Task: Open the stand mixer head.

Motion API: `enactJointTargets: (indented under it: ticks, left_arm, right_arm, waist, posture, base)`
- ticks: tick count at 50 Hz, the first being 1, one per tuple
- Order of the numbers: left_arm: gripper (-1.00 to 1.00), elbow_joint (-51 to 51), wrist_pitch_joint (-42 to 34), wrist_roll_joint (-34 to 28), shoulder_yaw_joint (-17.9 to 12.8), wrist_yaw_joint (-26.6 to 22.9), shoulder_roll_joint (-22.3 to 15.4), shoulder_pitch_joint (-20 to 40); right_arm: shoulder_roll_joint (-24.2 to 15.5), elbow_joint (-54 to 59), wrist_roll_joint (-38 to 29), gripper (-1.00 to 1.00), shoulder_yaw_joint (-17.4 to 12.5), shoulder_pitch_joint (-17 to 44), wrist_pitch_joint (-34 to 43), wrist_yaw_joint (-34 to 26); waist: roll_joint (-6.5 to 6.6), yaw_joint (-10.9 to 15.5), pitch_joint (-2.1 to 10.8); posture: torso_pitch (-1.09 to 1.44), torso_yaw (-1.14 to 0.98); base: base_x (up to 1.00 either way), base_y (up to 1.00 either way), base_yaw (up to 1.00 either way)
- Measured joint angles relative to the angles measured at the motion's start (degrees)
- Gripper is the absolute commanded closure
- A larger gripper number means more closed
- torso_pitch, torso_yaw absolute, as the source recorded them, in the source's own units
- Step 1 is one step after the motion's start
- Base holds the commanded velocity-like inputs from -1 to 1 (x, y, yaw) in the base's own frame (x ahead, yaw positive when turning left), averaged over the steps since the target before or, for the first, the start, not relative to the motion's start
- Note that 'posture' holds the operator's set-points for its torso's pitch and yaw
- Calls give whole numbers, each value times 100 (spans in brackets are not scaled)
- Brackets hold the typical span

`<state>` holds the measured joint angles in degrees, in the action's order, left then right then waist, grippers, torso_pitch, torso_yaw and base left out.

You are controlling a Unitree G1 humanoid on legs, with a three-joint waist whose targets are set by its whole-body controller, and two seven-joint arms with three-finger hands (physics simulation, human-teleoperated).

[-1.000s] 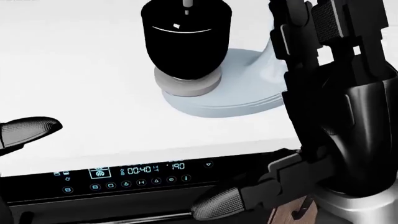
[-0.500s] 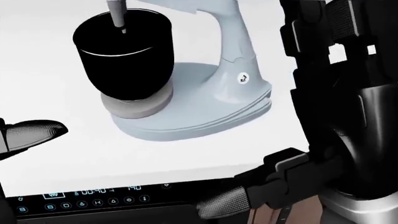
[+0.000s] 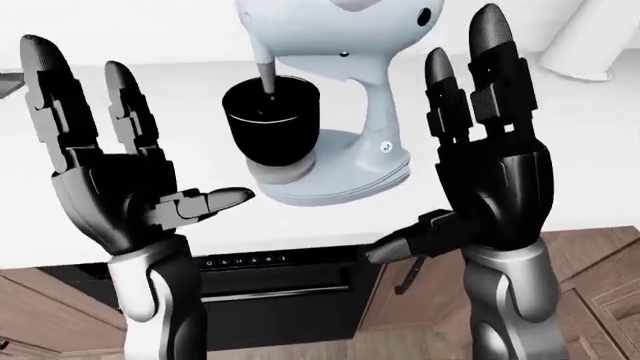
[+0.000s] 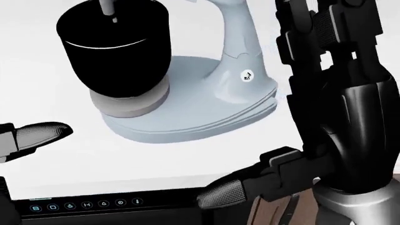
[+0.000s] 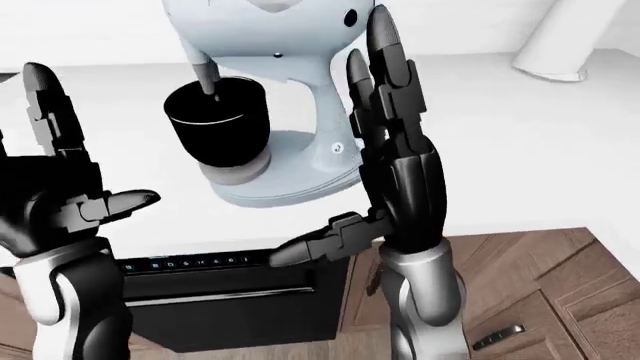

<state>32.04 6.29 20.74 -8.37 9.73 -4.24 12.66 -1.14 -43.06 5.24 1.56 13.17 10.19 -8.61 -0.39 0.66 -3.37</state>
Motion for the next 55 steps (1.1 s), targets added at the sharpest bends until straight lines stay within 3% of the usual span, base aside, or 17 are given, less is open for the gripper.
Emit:
enactJointTargets:
  ticks: [8, 18, 21, 31, 44, 49, 55]
  left_arm:
    - [-100, 143, 1, 1, -12, -23, -40, 101]
    - [-100, 64, 14, 30, -57, 45, -52, 69]
    - [-100, 26, -1, 11, -74, 53, -61, 69]
    - [-100, 12, 53, 2, -67, 20, -54, 63]
    - [-100, -4, 103, -15, -41, -24, -32, 35]
    - [-100, 79, 132, -6, -47, -27, -39, 28]
    - [-100, 8, 154, -9, -45, -35, -29, 22]
  right_arm:
    - [8, -119, -14, -100, 9, 73, -13, 30]
    - [14, -96, -14, -100, 18, 44, 21, 17]
    - [21, -85, -24, -100, 37, 41, 33, 20]
    - [30, -24, -19, -100, 45, 23, -35, 11]
    - [28, 34, -6, -100, 23, 7, -81, 25]
    - [22, 12, 3, -100, 12, 9, -96, 29]
    - [50, 2, 130, -100, -25, 9, 36, 66]
  waist:
    - [102, -33, 201]
    - [78, -58, 198]
    - [74, -59, 249]
    - [75, -54, 661]
    - [107, -82, 1335]
    - [111, -74, 1449]
    - [110, -62, 1471]
  posture:
    - [0, 0]
    - [-1, 0]
    - [-4, 0]
    - [-14, 0]
    - [-24, 0]
    - [-24, 0]
    - [-24, 0]
  base:
    - [0, 0, 0]
    - [0, 0, 0]
    - [0, 0, 0]
    - [0, 0, 0]
    - [0, 0, 0]
    - [0, 0, 0]
    - [0, 0, 0]
